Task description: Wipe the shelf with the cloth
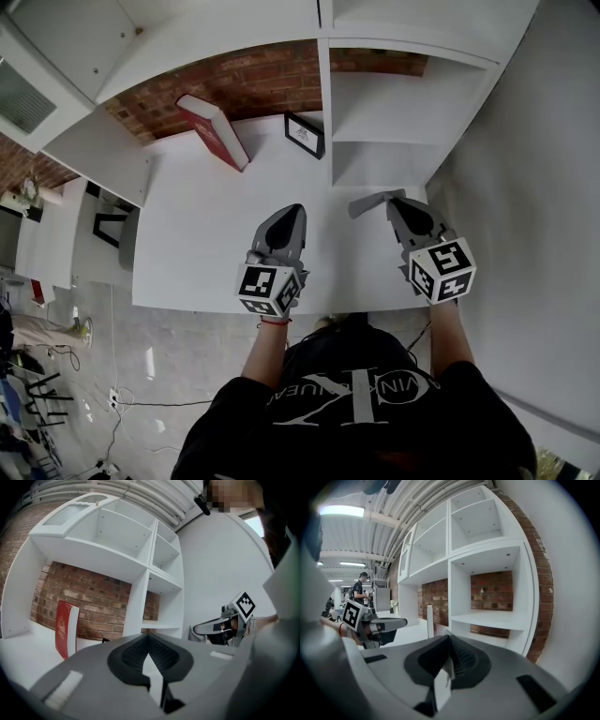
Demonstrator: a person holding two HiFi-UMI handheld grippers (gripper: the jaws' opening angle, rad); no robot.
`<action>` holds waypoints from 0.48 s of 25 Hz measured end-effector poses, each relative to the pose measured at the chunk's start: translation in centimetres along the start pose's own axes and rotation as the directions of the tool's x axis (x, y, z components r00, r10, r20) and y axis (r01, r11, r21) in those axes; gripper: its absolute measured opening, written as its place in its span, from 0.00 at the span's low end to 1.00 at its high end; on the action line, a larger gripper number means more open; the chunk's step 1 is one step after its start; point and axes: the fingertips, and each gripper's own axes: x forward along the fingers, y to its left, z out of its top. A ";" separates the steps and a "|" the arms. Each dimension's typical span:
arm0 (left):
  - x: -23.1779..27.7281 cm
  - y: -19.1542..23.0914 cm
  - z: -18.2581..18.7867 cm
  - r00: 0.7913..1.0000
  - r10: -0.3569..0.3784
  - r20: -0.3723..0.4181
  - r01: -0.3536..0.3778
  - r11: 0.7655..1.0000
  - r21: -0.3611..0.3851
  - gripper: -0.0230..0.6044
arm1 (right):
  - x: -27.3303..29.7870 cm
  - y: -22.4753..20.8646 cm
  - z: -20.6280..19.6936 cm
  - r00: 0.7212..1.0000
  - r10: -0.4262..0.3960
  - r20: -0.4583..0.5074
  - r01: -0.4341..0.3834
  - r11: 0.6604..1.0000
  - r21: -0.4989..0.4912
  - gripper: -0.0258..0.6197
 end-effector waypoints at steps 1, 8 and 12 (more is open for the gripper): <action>-0.2 0.0 0.1 1.000 0.003 0.002 -0.003 1.000 0.001 0.05 | -0.2 0.1 0.2 1.000 -0.001 0.005 0.001 1.000 -0.001 0.07; -1.2 0.7 0.4 1.000 0.028 0.001 -0.028 0.999 0.042 0.05 | -1.2 0.3 0.7 1.000 -0.008 0.026 0.008 1.000 0.001 0.07; -1.5 0.9 0.5 0.999 0.040 0.003 -0.040 0.998 0.051 0.05 | -1.4 0.1 0.9 0.999 -0.011 0.034 0.011 1.000 -0.001 0.07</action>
